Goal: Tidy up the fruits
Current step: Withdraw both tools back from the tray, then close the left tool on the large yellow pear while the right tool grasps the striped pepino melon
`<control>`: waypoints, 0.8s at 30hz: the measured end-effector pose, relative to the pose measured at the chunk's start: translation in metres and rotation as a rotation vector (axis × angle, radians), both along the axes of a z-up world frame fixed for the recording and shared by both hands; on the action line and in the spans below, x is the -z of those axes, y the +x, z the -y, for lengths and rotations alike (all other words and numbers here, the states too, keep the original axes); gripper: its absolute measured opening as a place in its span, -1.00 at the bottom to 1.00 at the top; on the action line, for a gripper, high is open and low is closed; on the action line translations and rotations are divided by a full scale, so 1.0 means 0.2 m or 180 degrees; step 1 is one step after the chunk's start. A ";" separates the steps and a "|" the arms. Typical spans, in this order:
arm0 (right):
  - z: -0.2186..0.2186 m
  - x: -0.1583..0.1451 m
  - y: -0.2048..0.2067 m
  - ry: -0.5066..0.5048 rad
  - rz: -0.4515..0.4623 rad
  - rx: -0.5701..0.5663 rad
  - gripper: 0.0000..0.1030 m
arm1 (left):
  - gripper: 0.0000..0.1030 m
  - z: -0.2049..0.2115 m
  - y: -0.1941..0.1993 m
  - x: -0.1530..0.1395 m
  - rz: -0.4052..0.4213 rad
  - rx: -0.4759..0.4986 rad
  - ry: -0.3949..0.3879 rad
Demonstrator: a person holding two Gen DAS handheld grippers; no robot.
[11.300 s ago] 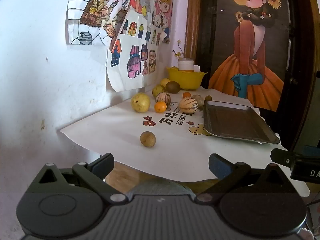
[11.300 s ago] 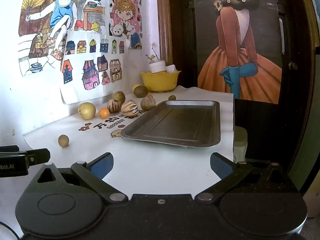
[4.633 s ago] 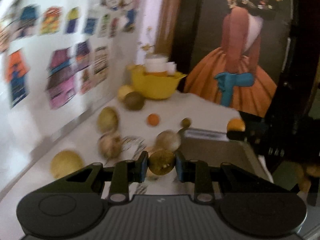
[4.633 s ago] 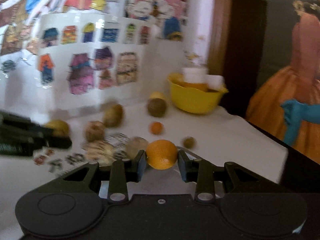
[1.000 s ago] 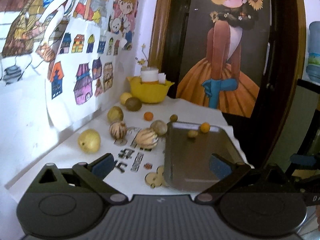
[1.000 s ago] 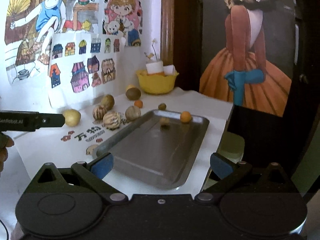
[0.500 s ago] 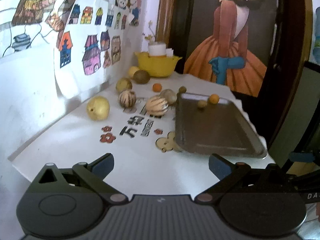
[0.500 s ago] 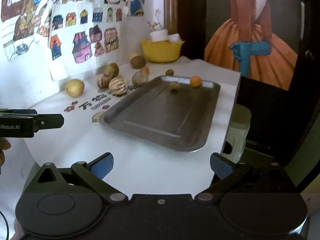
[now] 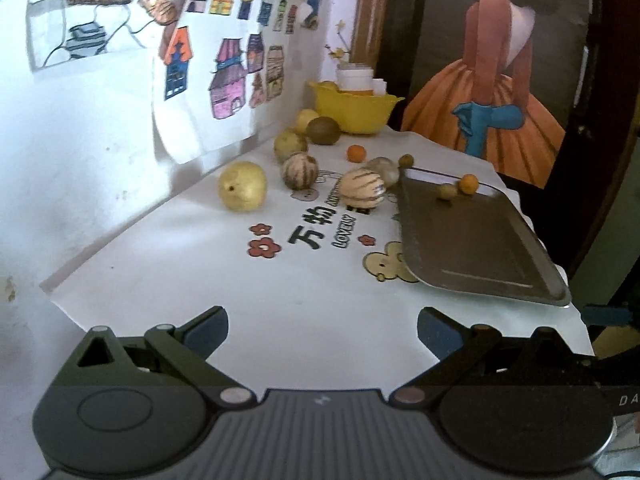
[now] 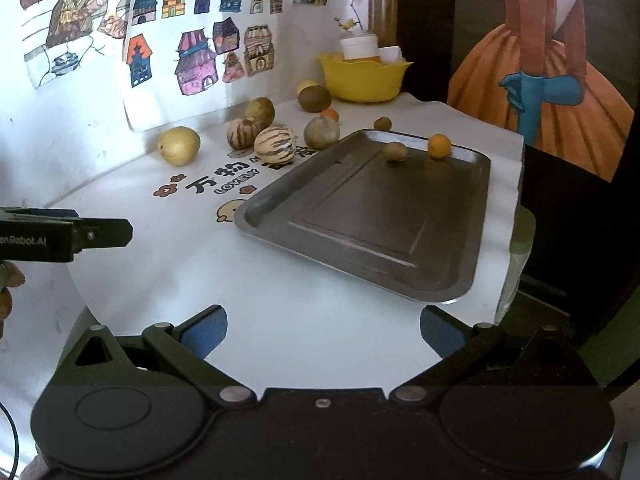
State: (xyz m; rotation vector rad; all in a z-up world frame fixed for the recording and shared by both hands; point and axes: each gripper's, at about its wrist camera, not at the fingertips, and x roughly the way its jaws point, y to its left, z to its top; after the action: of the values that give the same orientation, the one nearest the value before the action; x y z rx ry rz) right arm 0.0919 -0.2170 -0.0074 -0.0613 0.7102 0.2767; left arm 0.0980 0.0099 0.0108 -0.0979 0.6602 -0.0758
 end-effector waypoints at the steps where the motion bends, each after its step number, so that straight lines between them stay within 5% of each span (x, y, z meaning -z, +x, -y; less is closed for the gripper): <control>1: 0.00 0.00 0.01 -0.0005 -0.0002 -0.0014 0.99 | 0.99 -0.01 0.01 0.00 -0.0009 -0.0015 -0.0001; 24: -0.23 -0.19 0.40 -0.0263 0.0452 -0.0715 0.99 | 0.99 -0.27 0.30 -0.03 -0.0021 -0.0338 0.0086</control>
State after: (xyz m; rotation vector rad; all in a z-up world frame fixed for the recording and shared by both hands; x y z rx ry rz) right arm 0.1725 -0.1700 0.0309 -0.2381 0.5733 0.4535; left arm 0.1589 0.0642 0.0170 -0.1071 0.6613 0.0358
